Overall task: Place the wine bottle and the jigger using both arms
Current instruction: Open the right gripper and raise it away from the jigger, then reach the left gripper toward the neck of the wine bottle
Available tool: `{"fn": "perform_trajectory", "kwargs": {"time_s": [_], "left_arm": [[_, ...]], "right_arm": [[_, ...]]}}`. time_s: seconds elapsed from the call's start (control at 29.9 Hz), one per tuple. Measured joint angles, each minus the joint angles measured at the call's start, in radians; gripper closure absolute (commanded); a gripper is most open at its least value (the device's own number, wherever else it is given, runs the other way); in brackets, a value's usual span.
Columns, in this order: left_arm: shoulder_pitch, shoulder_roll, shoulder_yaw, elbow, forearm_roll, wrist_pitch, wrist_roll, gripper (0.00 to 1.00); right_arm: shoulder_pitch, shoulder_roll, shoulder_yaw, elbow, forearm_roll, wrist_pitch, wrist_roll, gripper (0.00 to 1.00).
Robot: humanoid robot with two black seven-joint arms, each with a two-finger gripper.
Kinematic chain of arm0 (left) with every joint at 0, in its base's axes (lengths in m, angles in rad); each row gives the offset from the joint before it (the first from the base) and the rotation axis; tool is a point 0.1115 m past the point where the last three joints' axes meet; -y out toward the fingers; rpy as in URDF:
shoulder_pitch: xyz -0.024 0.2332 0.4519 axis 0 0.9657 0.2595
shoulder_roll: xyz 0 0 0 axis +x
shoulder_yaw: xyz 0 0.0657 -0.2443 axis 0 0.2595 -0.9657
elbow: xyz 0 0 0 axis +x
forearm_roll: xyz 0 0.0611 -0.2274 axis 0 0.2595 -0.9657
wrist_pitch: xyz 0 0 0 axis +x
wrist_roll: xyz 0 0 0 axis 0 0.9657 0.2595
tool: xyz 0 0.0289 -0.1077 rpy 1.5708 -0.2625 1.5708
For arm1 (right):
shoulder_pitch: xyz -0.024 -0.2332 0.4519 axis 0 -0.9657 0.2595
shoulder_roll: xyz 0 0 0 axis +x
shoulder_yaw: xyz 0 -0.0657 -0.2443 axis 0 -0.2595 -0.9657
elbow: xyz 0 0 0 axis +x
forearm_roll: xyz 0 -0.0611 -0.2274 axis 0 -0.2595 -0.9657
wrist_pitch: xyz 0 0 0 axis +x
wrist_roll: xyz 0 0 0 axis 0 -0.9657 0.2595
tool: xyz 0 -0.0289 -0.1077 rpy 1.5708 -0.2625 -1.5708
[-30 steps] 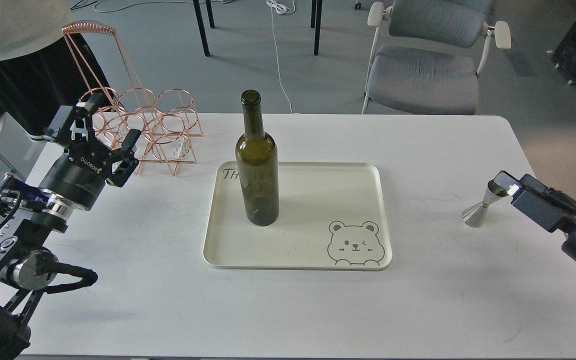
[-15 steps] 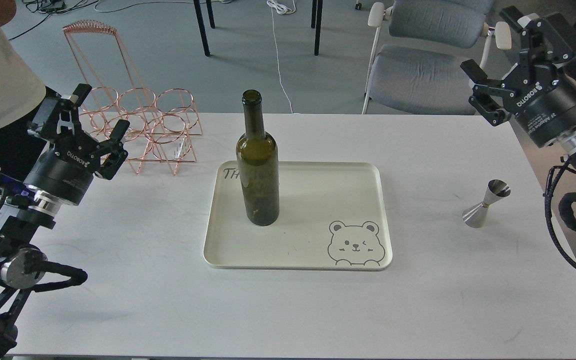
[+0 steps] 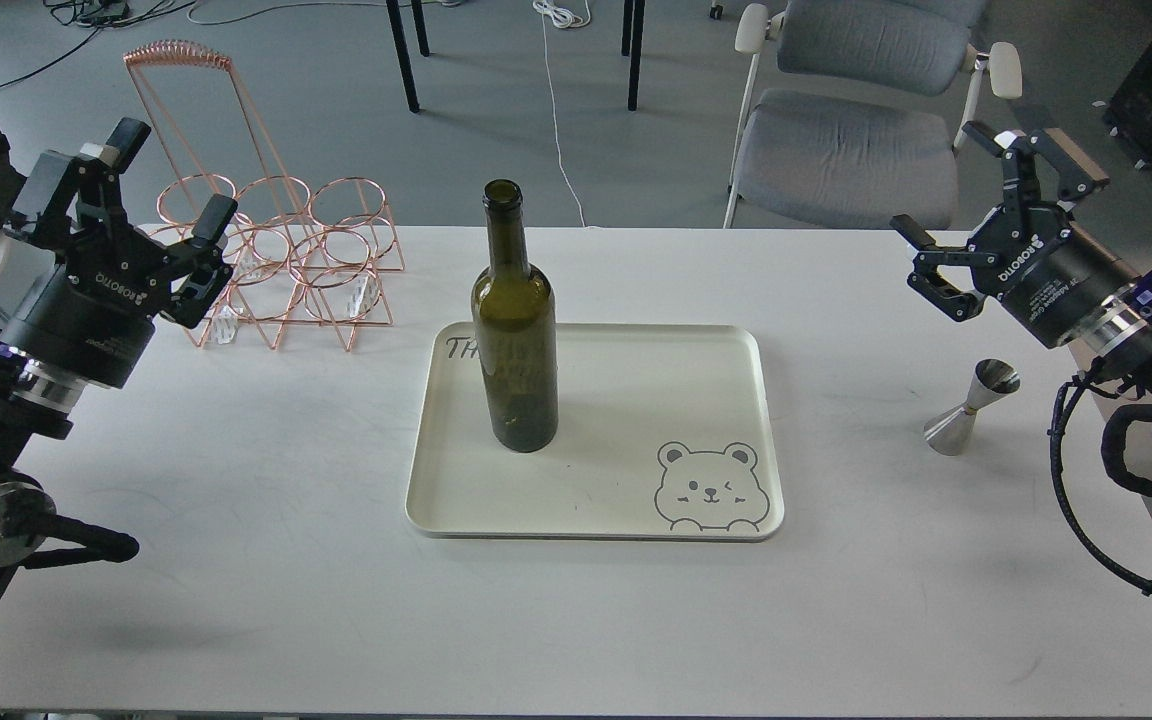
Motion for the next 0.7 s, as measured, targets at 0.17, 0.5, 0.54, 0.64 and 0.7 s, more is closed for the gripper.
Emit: {"fn": "perform_trajectory", "kwargs": {"time_s": [0.17,0.5,0.54,0.64,0.7], "left_arm": [[-0.023,0.021,-0.002,-0.034,0.132,-0.001,-0.003,0.02],[-0.249,0.132,0.045,-0.073,0.723,-0.004,-0.004,0.02],[-0.283,0.146,0.068,-0.073,0.801,-0.004,-0.004,0.02],[-0.367,0.166,0.15,-0.082,0.994,0.002,-0.004,0.02],[-0.399,0.169,0.183,-0.102,1.075,0.006,-0.004,0.02]], "right_arm": [[0.001,0.012,0.0,-0.002,-0.004,0.0,0.004,0.01],[0.002,0.038,0.001,-0.009,-0.007,0.0,0.006,0.01],[0.002,0.042,0.001,-0.014,-0.007,0.0,0.006,0.01],[0.003,0.051,0.001,-0.025,-0.01,0.0,0.006,0.01],[0.003,0.054,0.002,-0.028,-0.016,0.0,0.006,0.01]]}}
